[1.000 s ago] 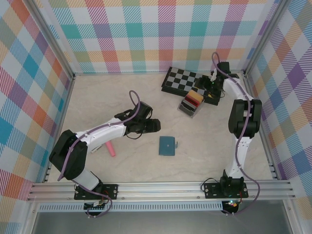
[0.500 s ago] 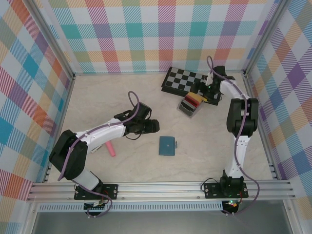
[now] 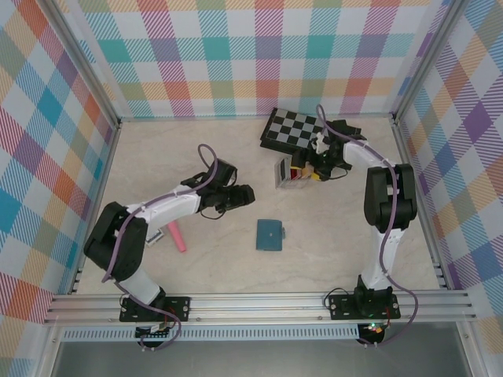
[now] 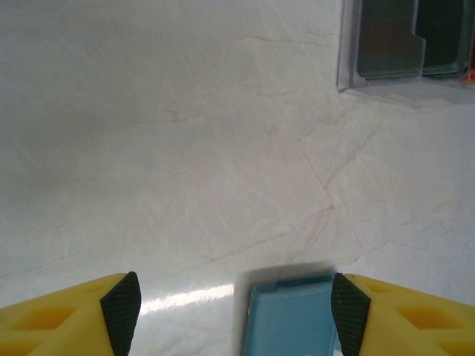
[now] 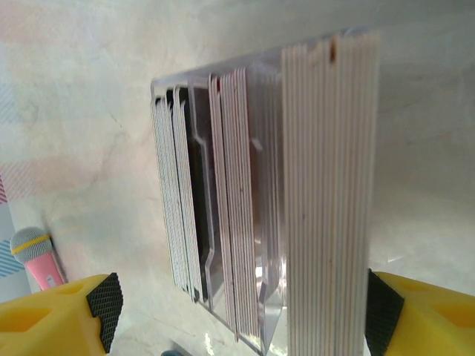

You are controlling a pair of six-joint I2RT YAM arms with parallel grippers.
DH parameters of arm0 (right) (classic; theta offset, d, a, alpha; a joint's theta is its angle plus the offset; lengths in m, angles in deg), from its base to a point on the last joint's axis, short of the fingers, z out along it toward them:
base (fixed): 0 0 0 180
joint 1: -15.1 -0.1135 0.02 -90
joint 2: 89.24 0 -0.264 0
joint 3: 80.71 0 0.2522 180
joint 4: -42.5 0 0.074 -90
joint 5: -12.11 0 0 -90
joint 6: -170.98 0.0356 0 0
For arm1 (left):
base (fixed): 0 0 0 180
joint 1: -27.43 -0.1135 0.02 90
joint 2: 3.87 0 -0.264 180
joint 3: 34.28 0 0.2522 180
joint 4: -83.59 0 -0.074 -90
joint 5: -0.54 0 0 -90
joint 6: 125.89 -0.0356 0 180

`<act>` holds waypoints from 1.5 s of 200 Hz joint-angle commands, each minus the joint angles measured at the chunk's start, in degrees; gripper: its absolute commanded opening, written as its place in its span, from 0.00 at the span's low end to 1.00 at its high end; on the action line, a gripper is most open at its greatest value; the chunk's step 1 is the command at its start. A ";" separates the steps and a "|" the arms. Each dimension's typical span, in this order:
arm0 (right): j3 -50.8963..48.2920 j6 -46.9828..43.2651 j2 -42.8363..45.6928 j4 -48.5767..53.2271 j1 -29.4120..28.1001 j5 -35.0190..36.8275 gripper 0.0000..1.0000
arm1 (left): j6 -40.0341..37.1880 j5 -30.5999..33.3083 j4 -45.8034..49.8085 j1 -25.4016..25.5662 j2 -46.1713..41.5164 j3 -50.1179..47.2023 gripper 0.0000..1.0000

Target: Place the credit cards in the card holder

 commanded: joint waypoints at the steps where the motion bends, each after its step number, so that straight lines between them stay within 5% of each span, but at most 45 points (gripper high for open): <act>1: 0.70 1.45 1.66 -1.54 -0.06 3.10 0.86 | 1.64 -6.50 -4.06 -2.50 5.92 5.88 0.70; 58: 14.92 0.88 -7.88 3.60 0.34 2.24 0.89 | 4.08 -11.60 -1.17 -4.01 19.77 22.36 0.69; 169: 30.81 -5.36 -19.90 12.84 -1.44 -8.16 0.89 | 4.53 -7.22 -1.75 -5.80 10.31 10.74 0.69; 227: 29.75 -10.92 -19.00 15.13 -5.70 -13.89 0.86 | 4.66 -6.59 -2.87 -6.04 7.24 4.44 0.69; 300: 13.19 -2.47 -8.74 4.65 -8.76 -12.71 0.84 | 7.80 -9.15 -9.48 -6.05 4.27 -2.32 0.69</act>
